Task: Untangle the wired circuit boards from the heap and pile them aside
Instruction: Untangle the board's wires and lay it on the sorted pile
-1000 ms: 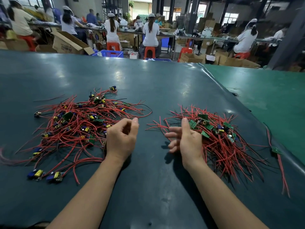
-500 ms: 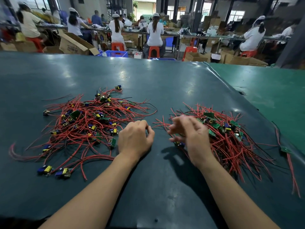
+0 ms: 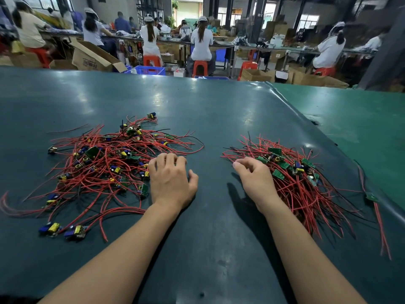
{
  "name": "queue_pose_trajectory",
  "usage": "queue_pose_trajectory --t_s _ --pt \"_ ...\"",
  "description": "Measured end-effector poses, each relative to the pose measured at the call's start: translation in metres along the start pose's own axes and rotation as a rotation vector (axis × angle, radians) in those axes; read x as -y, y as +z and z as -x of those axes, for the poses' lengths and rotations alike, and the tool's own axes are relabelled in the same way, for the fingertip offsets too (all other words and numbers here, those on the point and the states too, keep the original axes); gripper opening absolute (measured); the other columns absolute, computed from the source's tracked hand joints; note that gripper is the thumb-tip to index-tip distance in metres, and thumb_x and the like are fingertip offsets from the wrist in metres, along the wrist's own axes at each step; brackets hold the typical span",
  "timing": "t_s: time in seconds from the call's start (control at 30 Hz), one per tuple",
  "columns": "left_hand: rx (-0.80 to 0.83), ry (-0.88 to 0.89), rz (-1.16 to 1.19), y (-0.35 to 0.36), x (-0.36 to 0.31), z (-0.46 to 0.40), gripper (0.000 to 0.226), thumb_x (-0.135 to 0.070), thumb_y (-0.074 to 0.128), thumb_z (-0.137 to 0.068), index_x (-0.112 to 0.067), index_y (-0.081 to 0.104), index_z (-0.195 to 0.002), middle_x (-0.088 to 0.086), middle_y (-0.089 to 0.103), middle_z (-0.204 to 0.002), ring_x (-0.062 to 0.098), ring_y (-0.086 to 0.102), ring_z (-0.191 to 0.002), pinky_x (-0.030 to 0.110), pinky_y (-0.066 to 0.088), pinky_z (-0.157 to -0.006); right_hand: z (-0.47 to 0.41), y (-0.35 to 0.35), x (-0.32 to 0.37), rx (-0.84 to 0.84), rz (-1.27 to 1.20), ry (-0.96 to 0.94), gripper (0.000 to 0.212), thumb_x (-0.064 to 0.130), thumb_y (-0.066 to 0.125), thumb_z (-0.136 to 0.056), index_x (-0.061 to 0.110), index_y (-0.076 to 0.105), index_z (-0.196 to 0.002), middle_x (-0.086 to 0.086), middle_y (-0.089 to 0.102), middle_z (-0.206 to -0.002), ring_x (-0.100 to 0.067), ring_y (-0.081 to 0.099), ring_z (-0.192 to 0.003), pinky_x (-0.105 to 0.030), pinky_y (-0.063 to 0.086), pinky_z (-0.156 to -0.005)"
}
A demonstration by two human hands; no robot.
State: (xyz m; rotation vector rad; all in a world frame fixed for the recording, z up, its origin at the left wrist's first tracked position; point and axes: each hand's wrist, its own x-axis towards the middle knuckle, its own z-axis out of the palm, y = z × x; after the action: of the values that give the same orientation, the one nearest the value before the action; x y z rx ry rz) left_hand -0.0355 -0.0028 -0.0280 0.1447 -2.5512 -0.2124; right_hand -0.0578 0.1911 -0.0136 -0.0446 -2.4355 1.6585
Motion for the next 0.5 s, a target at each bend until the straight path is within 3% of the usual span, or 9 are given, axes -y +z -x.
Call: queue_pose_trajectory --t_s 0.13,0.27,0.37,0.5 --pt "0.043 -0.049 -0.039 0.000 0.000 0.000 0.040 -0.044 0.049 -0.084 -0.016 0.062 -0.110 0.007 0.055 -0.117 0.029 0.039 -0.122 0.046 0.021 -0.109 -0.013 -0.017 -0.008 -0.135 0.207 0.011 0.018 0.024 0.063 -0.091 0.009 0.072 -0.094 -0.012 0.067 -0.109 -0.026 0.060 -0.109 -0.038 0.045 -0.099" --pt "0.115 -0.085 -0.071 0.001 -0.001 -0.002 0.046 -0.048 0.043 -0.085 -0.018 0.058 -0.117 0.006 0.053 -0.125 0.028 0.036 -0.128 0.045 0.020 -0.112 -0.009 -0.033 -0.009 -0.248 0.227 -0.011 0.017 0.021 0.058 -0.093 0.011 0.072 -0.096 -0.009 0.070 -0.106 -0.027 0.062 -0.106 -0.035 0.047 -0.093" --pt "0.122 -0.079 -0.088 0.001 -0.002 -0.003 0.045 -0.048 0.043 -0.085 -0.018 0.058 -0.116 0.007 0.053 -0.125 0.028 0.036 -0.128 0.045 0.021 -0.112 0.003 -0.020 -0.003 -0.214 0.291 -0.227 0.014 0.013 0.061 -0.092 0.005 0.073 -0.095 -0.010 0.071 -0.105 -0.027 0.063 -0.106 -0.040 0.048 -0.096" --pt "0.082 -0.063 -0.141 -0.002 -0.002 0.000 0.041 -0.043 0.042 -0.086 -0.018 0.059 -0.114 0.008 0.054 -0.124 0.029 0.037 -0.126 0.046 0.020 -0.113 0.014 0.000 0.003 -0.122 0.304 -0.416 0.011 0.009 0.064 -0.091 0.004 0.074 -0.092 -0.007 0.071 -0.094 -0.022 0.065 -0.090 -0.037 0.051 -0.084"
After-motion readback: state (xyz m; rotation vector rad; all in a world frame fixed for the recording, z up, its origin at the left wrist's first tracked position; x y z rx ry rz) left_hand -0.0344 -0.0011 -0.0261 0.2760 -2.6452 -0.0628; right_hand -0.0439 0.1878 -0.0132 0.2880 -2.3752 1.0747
